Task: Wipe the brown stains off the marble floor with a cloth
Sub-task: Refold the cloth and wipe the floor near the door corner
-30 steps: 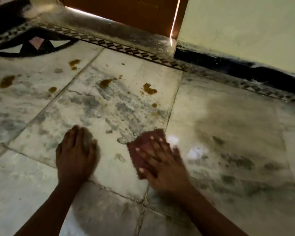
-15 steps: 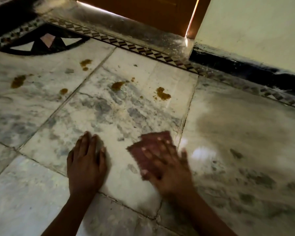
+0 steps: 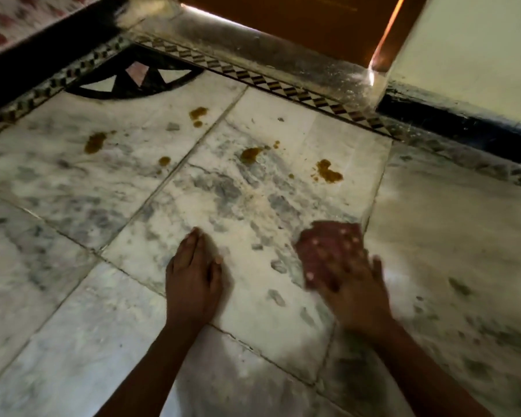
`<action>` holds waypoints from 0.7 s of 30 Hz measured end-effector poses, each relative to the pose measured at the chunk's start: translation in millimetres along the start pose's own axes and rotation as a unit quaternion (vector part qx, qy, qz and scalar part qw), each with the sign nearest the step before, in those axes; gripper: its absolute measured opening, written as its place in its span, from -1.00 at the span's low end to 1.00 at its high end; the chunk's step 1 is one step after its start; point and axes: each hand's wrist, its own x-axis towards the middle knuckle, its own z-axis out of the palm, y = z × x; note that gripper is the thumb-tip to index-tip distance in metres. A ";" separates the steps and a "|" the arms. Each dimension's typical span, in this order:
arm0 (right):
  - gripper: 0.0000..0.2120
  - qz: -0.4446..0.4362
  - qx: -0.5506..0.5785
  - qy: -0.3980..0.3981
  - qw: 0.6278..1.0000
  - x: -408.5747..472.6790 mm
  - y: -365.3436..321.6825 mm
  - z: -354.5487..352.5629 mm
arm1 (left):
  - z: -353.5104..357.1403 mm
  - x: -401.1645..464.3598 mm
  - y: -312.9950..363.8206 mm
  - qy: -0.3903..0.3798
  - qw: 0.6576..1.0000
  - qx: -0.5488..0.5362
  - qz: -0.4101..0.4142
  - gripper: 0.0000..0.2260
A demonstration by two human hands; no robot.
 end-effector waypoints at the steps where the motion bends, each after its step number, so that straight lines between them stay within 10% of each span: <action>1: -0.32 0.094 0.016 0.002 0.995 29.6 -1.4 -7.8 | -4.7 7.0 -11.1 0.001 1.000 0.025 0.010 -0.39; 4: -0.32 0.215 0.072 0.002 0.974 117.8 -75.2 -12.6 | -23.6 36.6 -70.9 0.014 0.998 0.064 -0.019 -0.34; 10: -0.36 -0.143 0.004 0.046 0.989 43.6 -163.4 25.6 | -63.4 58.4 -152.0 0.042 0.982 0.104 -0.151 -0.29; 17: -0.28 0.148 0.075 0.133 0.977 136.7 -180.5 21.4 | -55.4 59.0 -156.1 0.069 0.979 0.094 -0.168 -0.38; 21: -0.31 -0.037 0.021 0.072 0.997 160.5 -277.2 38.8 | -44.8 59.8 -159.9 0.095 0.976 0.093 -0.173 -0.41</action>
